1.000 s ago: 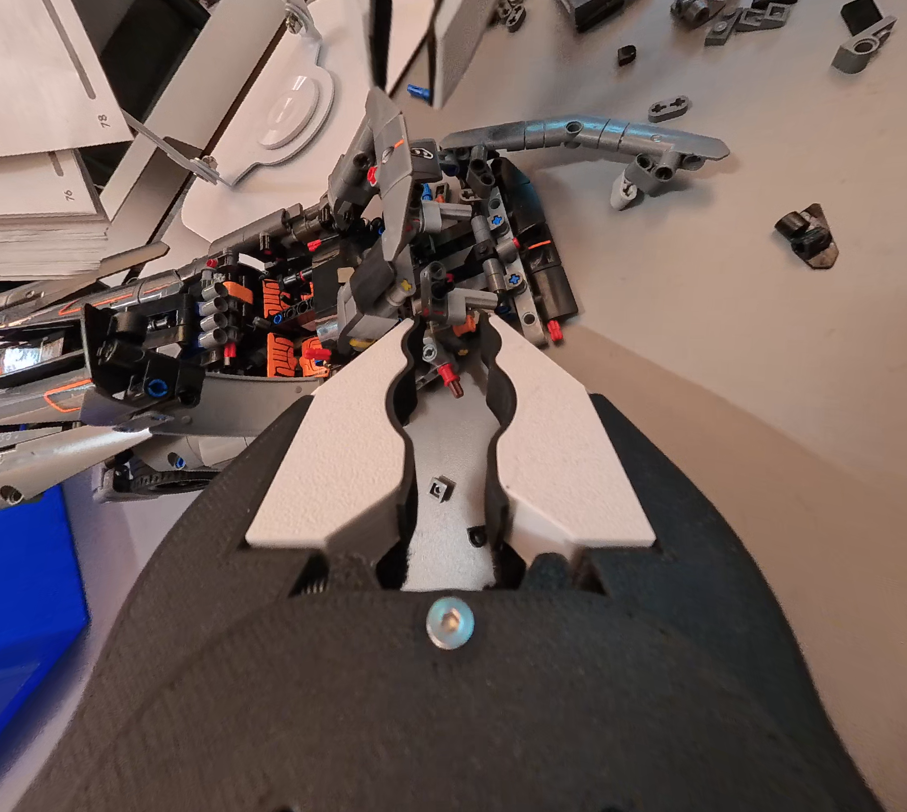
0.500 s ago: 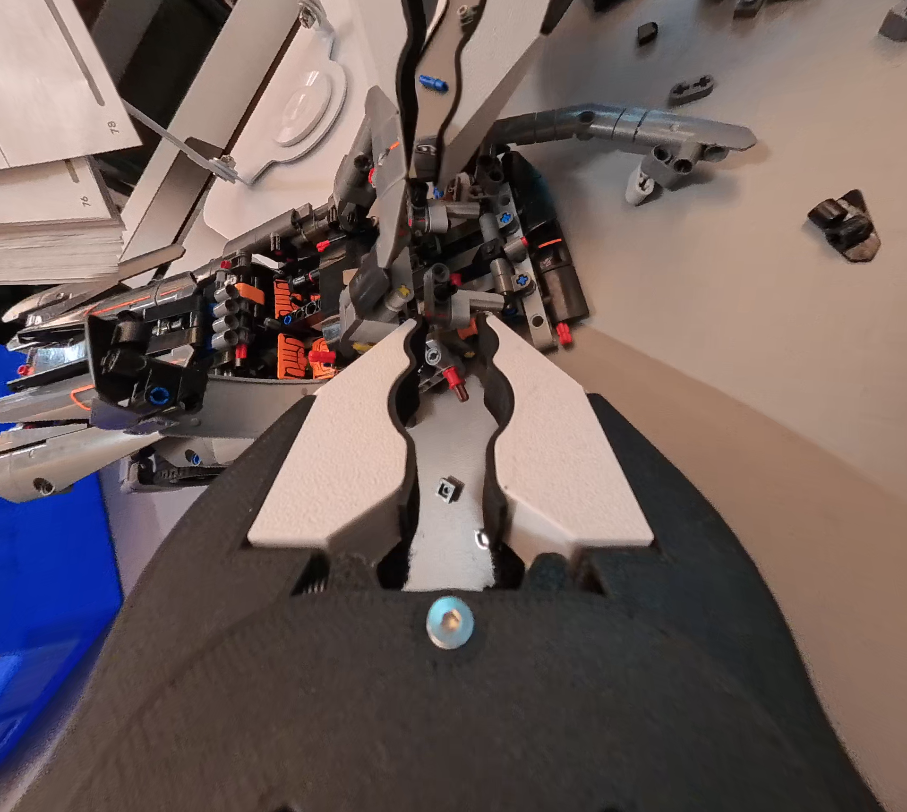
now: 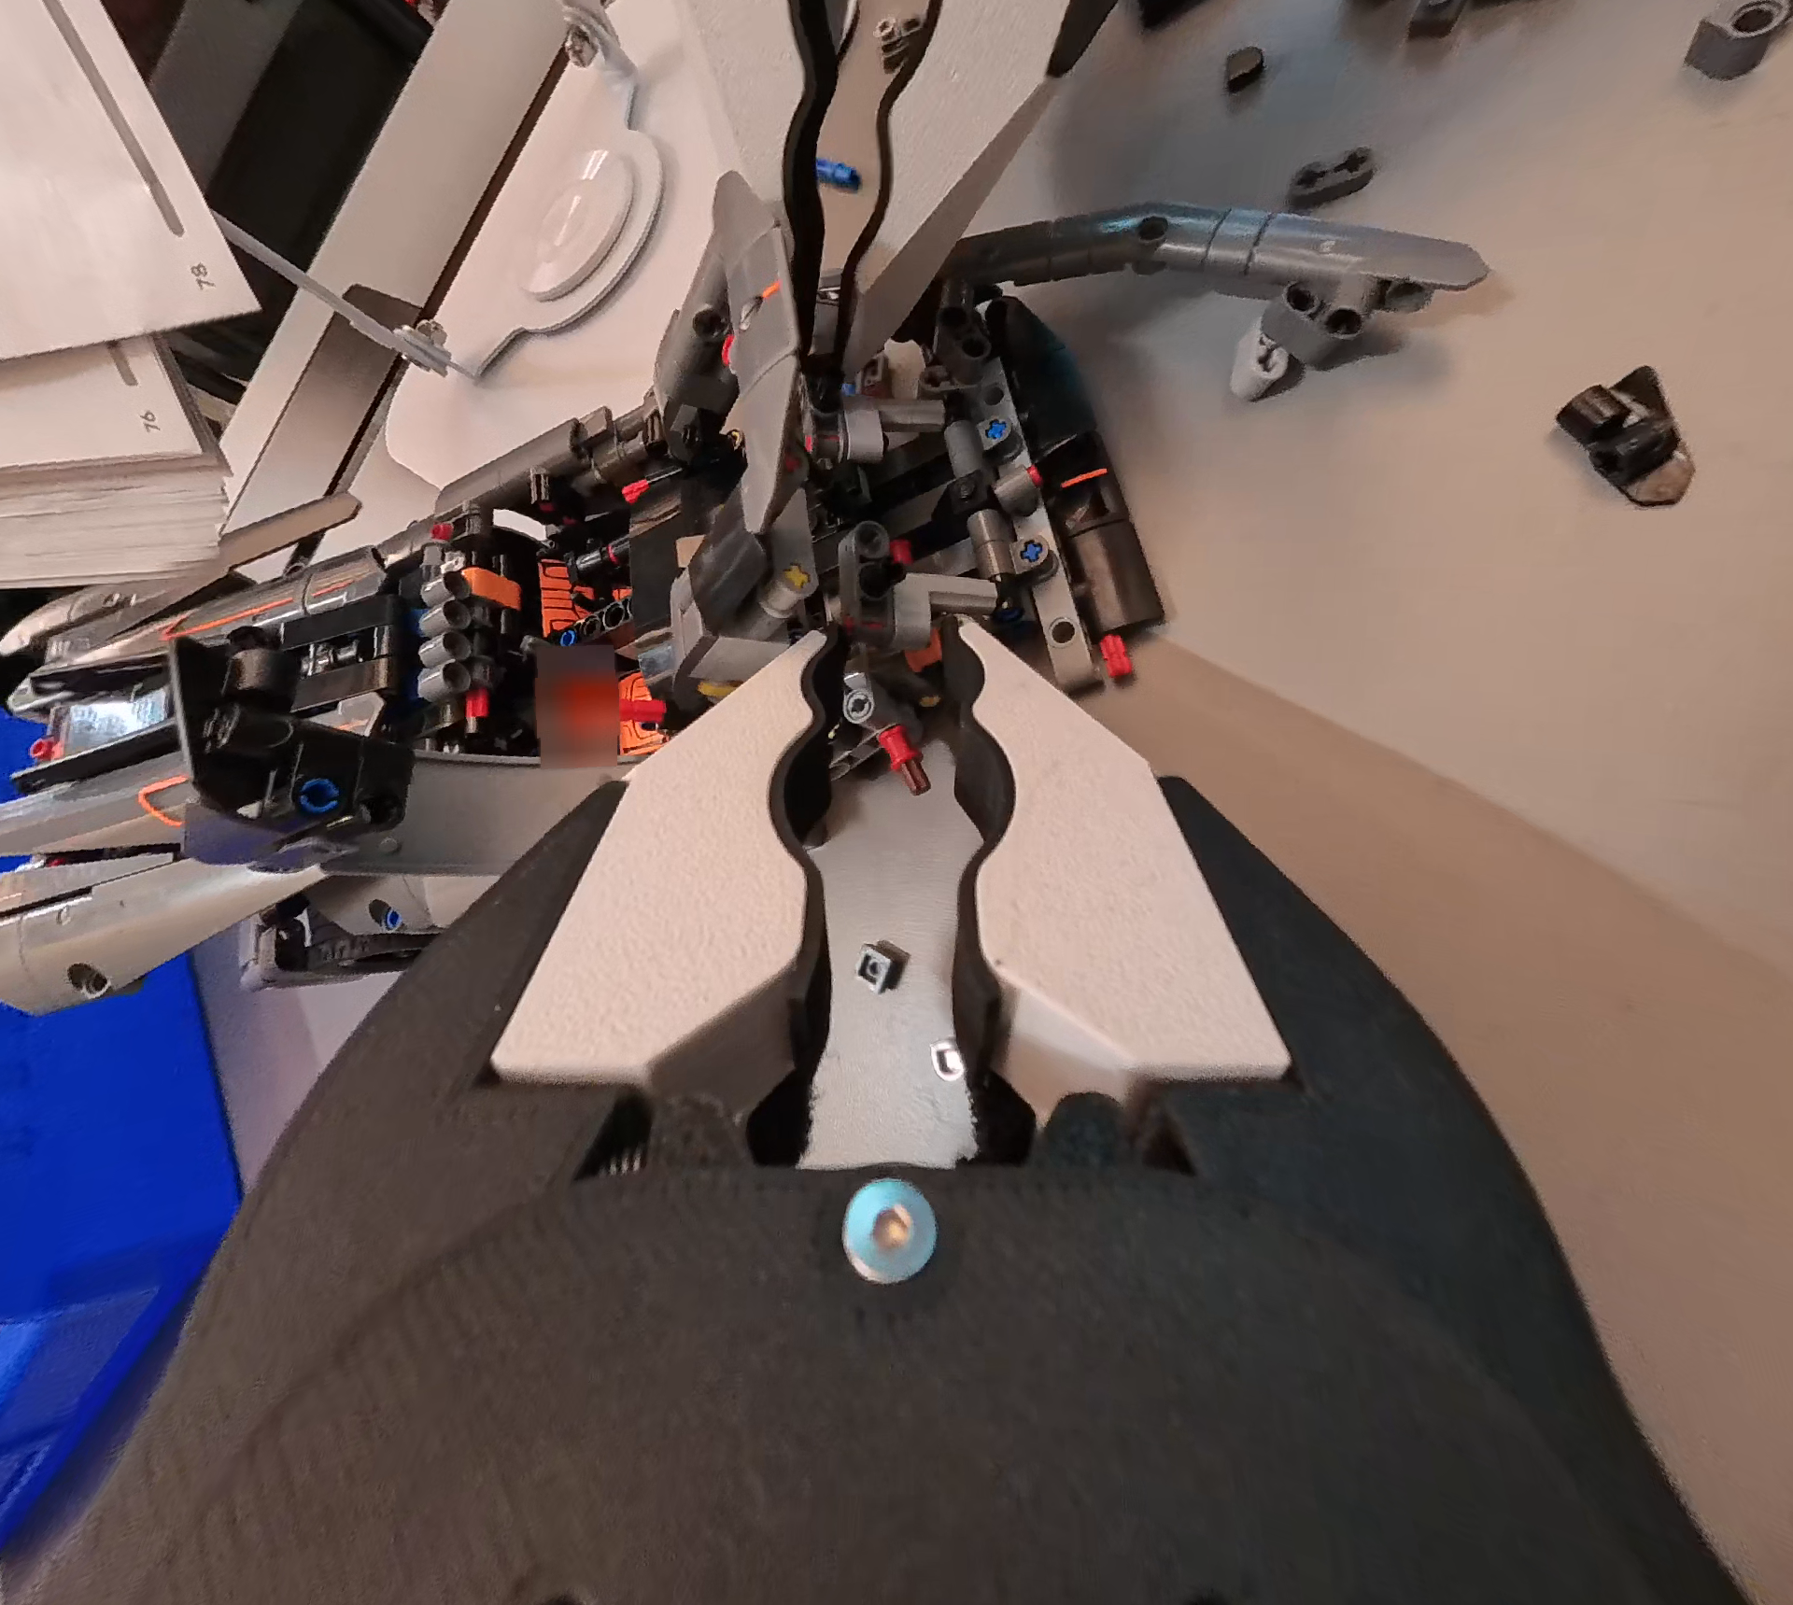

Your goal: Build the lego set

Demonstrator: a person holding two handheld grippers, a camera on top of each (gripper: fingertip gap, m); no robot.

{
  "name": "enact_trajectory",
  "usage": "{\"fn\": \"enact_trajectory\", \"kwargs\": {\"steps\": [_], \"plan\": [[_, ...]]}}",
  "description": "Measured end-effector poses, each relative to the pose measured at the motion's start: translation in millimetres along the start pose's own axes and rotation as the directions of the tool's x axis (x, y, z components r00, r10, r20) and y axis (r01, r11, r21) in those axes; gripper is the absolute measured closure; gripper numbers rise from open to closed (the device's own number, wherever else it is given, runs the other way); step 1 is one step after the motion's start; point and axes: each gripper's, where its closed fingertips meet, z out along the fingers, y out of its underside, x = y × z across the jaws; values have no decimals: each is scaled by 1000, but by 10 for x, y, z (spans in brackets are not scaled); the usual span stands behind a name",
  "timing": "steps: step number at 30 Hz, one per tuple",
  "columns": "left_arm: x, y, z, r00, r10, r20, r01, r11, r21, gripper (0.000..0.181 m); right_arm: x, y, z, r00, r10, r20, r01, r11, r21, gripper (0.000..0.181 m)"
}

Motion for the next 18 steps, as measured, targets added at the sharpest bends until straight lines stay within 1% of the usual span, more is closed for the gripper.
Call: {"fn": "enact_trajectory", "kwargs": {"steps": [3, 7, 11, 15, 18], "plan": [[34, -1, -20, 999, 7, -34, -7, 1000, 1, 165, -41, -15, -43, 999, -4, 38, 4, 1000, 2, 179], [56, 6, -40, 998, 15, -54, -16, 1000, -2, 164, -63, -50, -113, 996, 25, 87, -27, 999, 23, 181], [61, 15, -52, 998, 32, -59, -33, 999, -9, 164, -72, -56, -110, 996, 12, 85, -14, 1000, 28, 181], [60, 17, -53, 998, 36, -55, -37, 999, -10, 164, -111, -58, -110, 994, 12, 111, -16, 999, 33, 175], [61, 16, -52, 998, 33, -56, -33, 999, -8, 164, -132, -60, -135, 990, 17, 137, -23, 999, 41, 174]]}}
